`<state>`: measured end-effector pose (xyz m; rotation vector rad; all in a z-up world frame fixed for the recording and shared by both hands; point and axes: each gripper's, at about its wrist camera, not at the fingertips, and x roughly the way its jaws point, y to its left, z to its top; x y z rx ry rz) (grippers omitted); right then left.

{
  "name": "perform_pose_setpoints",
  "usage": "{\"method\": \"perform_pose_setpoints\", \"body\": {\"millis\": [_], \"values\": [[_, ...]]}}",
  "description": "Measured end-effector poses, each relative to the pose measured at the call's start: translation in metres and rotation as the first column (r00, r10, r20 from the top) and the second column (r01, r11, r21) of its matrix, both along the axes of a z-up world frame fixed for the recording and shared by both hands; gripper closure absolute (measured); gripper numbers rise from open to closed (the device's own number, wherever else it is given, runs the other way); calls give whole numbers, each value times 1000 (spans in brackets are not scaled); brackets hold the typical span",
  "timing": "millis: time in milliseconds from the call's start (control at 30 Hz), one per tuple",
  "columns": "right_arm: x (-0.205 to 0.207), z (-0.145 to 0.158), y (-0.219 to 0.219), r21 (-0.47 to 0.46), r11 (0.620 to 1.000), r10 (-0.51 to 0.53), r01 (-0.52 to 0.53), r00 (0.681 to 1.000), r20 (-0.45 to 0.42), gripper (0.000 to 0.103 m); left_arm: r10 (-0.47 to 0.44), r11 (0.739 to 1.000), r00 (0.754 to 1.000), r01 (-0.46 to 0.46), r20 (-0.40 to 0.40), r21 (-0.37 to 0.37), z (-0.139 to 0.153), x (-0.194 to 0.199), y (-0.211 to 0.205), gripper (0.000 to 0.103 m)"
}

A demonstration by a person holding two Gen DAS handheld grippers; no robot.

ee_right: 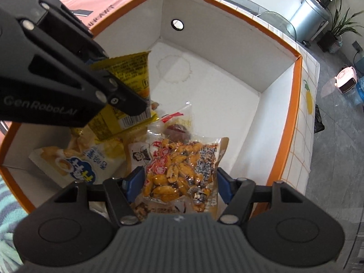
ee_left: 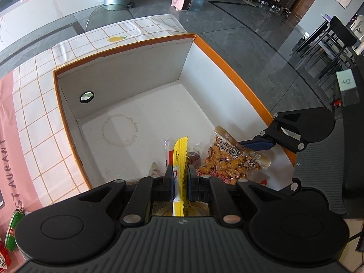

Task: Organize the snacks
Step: 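Open both grippers to drop the packets and withdraw to the pile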

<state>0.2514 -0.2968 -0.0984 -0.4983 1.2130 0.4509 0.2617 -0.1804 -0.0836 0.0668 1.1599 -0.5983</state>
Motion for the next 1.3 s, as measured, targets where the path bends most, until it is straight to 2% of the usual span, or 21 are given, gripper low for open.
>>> {"method": "perform_pose_setpoints", "body": {"millis": [100, 333, 433, 600, 1067, 1300], "values": [[1, -2, 3, -10, 1000, 16, -16, 1000, 3, 38, 12, 999, 1000, -13, 11, 32, -3, 3, -2, 91], [0, -4, 10, -46, 996, 76, -76, 997, -14, 36, 9, 999, 1000, -10, 16, 52, -1, 3, -1, 88], [3, -4, 11, -55, 996, 74, -75, 997, -21, 36, -1, 997, 999, -2, 41, 78, 2, 1, -3, 80], [4, 0, 12, -72, 994, 76, -77, 997, -11, 33, 2, 995, 995, -12, 98, 100, 12, 0, 1, 59], [-8, 27, 23, -82, 996, 33, -32, 999, 7, 32, -17, 992, 981, -9, 195, 130, 52, -23, 17, 58], [-20, 49, 27, -69, 998, -10, 11, 1000, 18, 32, 11, 990, 972, -43, 233, 133, 73, -42, 32, 58]]}}
